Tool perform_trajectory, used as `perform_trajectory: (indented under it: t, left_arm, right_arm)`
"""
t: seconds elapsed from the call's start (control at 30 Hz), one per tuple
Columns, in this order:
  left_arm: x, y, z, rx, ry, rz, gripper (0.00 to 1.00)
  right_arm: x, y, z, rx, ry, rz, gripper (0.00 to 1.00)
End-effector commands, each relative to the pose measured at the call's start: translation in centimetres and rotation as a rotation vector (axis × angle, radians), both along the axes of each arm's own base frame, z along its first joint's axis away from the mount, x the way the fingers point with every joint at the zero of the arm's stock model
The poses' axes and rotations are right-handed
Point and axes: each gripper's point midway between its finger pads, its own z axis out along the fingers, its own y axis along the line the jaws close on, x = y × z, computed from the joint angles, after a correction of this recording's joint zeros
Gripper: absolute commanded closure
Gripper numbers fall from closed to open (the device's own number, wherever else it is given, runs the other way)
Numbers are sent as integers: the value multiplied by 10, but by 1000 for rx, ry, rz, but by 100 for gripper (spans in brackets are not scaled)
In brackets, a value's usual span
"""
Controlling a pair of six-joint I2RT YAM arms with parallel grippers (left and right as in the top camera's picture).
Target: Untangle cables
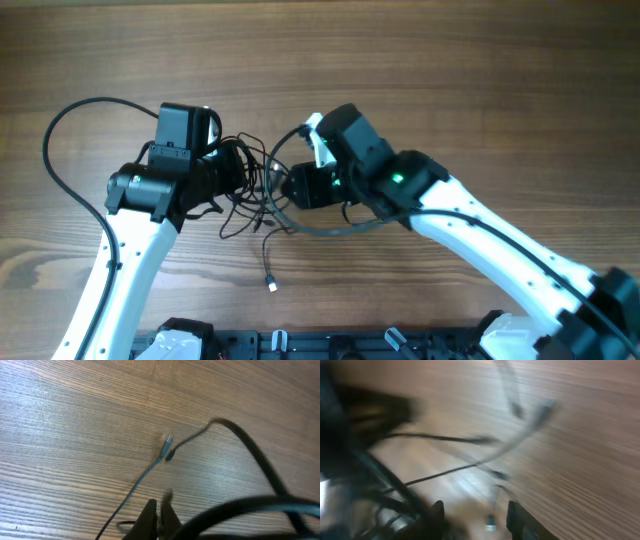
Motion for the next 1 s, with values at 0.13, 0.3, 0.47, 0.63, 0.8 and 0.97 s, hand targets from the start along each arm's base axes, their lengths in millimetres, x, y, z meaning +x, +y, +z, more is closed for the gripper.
perform_trajectory:
  t: [0.13, 0.3, 0.47, 0.63, 0.8, 0.97]
  left_arm:
    - [-29, -30, 71, -200, -225, -139, 96]
    - [-46, -22, 92, -190, -308, -129, 96]
    - [-35, -13, 65, -132, -205, -73, 96]
    - [-21, -16, 33, -131, -72, -37, 96]
    - [-15, -17, 22, -130, -34, -23, 96]
    - [-15, -17, 22, -131, -34, -24, 96]
  right_arm:
    - [51, -70, -54, -263, 55, -405, 69]
    - [53, -48, -26, -74, 3, -112, 59]
    - [21, -17, 67, 184, -185, 136, 41]
    - [-6, -11, 112, 264, -279, 188, 31]
    - [-19, 4, 102, 246, -261, 232, 30]
    - [-5, 3, 59, 107, -164, 100, 36]
